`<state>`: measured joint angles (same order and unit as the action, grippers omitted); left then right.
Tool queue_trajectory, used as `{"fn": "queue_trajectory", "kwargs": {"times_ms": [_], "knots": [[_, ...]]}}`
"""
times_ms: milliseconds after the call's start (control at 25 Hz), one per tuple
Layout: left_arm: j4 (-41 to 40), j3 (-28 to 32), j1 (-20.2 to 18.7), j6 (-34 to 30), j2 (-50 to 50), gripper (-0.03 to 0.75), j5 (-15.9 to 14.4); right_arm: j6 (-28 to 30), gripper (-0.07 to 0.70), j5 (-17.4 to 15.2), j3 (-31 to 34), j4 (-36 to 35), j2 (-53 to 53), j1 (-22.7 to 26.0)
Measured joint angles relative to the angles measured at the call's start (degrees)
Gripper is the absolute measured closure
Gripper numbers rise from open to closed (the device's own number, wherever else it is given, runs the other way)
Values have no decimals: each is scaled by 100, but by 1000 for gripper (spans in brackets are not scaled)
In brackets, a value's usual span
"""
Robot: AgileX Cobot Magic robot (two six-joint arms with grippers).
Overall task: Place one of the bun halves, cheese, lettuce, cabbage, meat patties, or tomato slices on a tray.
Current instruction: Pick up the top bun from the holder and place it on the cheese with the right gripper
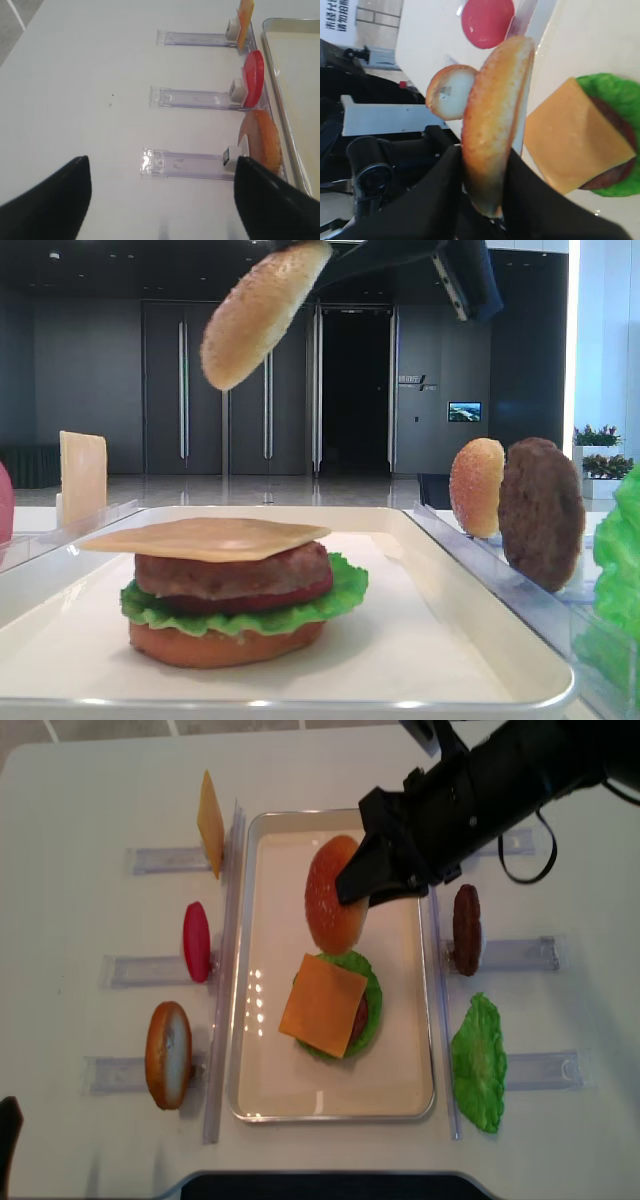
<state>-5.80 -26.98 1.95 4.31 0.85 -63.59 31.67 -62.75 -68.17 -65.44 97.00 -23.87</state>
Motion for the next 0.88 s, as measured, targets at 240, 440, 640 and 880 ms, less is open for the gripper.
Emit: {"fn": "queue_trajectory", "kwargs": {"times_ms": [240, 440, 640, 880], "knots": [[0, 0, 0, 0, 0, 24, 0, 1456, 432, 57, 1051, -1402, 0, -139], [0, 0, 0, 0, 0, 24, 0, 1895, 432, 144, 1279, -1833, 128, -149], [0, 0, 0, 0, 0, 24, 0, 2027, 432, 89, 1279, -1948, 447, -206], [0, 0, 0, -5, 0, 24, 0, 2126, 432, -50, 1279, -2073, 753, -206]]}}
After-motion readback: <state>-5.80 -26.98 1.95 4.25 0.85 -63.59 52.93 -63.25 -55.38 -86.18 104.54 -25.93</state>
